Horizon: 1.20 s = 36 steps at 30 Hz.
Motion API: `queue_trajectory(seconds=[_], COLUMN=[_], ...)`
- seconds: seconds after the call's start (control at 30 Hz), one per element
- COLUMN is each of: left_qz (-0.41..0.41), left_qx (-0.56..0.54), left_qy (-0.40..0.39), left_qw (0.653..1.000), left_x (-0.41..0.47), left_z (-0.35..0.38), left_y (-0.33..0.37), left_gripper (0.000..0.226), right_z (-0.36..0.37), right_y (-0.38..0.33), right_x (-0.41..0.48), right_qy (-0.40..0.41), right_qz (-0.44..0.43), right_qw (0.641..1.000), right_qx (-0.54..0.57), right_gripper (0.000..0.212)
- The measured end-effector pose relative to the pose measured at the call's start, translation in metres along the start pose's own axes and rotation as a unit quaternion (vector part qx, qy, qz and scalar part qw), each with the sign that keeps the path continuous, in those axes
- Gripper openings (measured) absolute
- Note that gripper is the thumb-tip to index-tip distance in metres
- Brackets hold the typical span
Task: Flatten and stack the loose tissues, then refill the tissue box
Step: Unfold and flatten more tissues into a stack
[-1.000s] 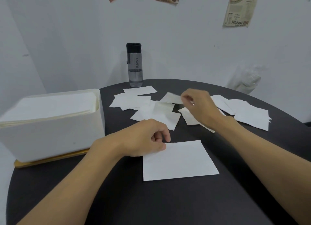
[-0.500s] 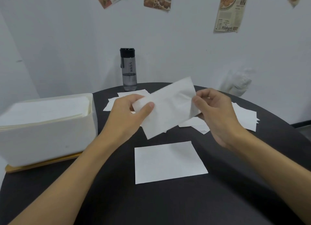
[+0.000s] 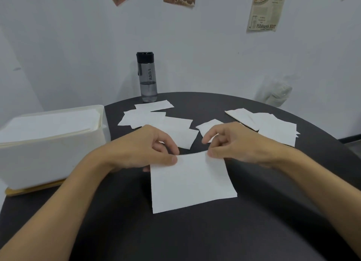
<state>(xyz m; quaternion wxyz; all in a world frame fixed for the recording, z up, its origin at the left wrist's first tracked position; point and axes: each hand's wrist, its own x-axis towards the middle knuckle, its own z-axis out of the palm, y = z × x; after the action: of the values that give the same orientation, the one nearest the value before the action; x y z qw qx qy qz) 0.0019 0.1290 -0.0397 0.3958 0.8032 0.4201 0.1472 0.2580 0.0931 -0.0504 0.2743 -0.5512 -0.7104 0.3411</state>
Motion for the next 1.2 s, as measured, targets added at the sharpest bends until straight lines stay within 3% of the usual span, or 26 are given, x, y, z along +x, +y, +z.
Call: queue_trajectory(seconds=[0.17,0.4,0.63,0.9,1.07,1.2], left_qz=[0.000,-0.003,0.011,0.020,0.017,0.020], left_qx=[0.097,0.158,0.150,0.160,0.152,0.154], left_qy=[-0.034,-0.016,-0.028,-0.031,-0.030,-0.030], left_qw=[0.995,0.987,0.988,0.986,0.988,0.987], left_x=[0.006,0.009,0.010,0.011,0.011,0.011], left_z=[0.000,0.000,0.000,0.000,0.000,0.000], left_y=[-0.013,-0.023,-0.025,-0.025,-0.027,-0.027], left_gripper=[0.015,0.021,0.016,0.015,0.016,0.017], right_z=[0.005,0.021,0.025,0.027,0.029,0.019], right_y=[0.009,0.017,0.023,0.015,0.012,0.011], right_x=[0.003,0.050,0.096,0.100,0.098,0.080], right_qy=[-0.030,0.159,0.167,0.138,0.179,0.201], right_qz=[-0.005,-0.011,0.037,0.083,0.078,0.054], right_qw=[0.994,0.967,0.938,0.963,0.970,0.977], right_qx=[-0.108,-0.196,-0.301,-0.216,-0.146,-0.047], right_gripper=[0.012,0.016,0.036,0.039,0.006,0.008])
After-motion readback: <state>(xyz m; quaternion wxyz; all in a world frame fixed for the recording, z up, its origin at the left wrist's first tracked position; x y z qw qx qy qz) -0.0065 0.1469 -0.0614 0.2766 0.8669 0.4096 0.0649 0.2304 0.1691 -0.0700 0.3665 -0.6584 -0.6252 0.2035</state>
